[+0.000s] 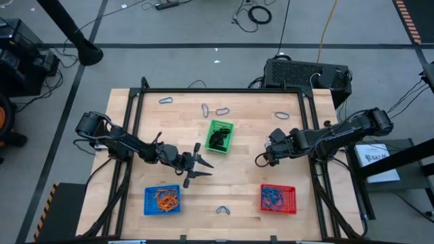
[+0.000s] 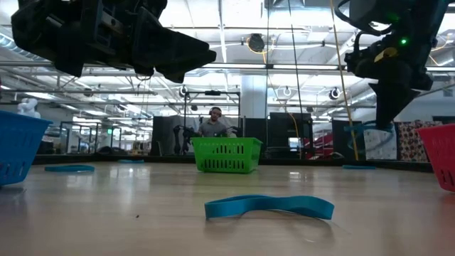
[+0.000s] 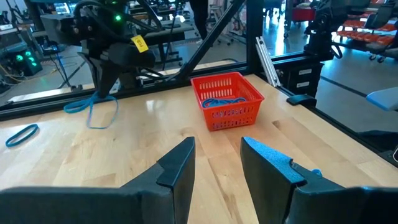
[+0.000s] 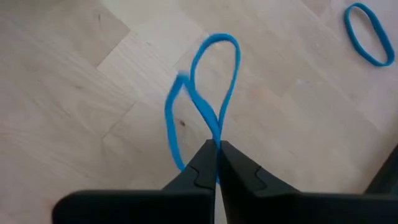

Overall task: Sort rubber bands into baskets
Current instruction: Put the blue rubber band into the red bin

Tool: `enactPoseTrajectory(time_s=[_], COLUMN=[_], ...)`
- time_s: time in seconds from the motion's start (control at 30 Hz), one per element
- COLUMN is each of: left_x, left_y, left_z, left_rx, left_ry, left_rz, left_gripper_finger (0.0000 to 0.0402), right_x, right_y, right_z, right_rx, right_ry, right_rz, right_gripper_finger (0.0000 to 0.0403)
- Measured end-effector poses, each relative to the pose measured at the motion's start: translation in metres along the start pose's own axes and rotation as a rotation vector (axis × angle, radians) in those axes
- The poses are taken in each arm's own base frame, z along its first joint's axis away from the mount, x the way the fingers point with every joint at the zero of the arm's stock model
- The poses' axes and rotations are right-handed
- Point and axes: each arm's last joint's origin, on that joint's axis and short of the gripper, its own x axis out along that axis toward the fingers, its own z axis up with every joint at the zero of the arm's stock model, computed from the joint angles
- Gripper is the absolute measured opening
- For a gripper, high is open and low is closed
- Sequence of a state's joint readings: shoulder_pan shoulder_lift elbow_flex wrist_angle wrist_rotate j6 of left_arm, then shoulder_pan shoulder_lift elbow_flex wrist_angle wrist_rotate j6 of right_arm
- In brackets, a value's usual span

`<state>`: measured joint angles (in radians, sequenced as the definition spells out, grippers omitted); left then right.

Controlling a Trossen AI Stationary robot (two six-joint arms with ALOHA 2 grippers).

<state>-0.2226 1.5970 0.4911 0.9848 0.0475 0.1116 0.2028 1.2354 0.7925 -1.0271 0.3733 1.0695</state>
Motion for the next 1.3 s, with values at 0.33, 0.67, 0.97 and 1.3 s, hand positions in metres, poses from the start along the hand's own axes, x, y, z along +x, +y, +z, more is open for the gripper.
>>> enactPoseTrajectory(time_s=[0.33,0.67,0.97,1.3], left_x=[0.000,0.000,0.000,0.000], left_y=[0.000,0.000,0.000,0.000], left_z=[0.000,0.000,0.000,0.000], left_rx=[0.000,0.000,0.000,0.001], left_ry=[0.000,0.000,0.000,0.000], left_rz=[0.000,0.000,0.000,0.000], left_gripper_finger=[0.0137,0.0137,0.0137,0.0137], right_x=[0.001,0.029,0.049,0.074], right_y=[0.002,0.003,-0.014,-0.019], right_z=[0.000,-0.014,-0.032,-0.046], right_rx=[-0.003,-0.014,0.064,0.070], right_ry=[-0.003,0.010,0.075,0.043], right_rz=[0.019,0.099,-0.007,0.065], right_gripper_finger=[0.0075,0.0122,0.0130,0.0130])
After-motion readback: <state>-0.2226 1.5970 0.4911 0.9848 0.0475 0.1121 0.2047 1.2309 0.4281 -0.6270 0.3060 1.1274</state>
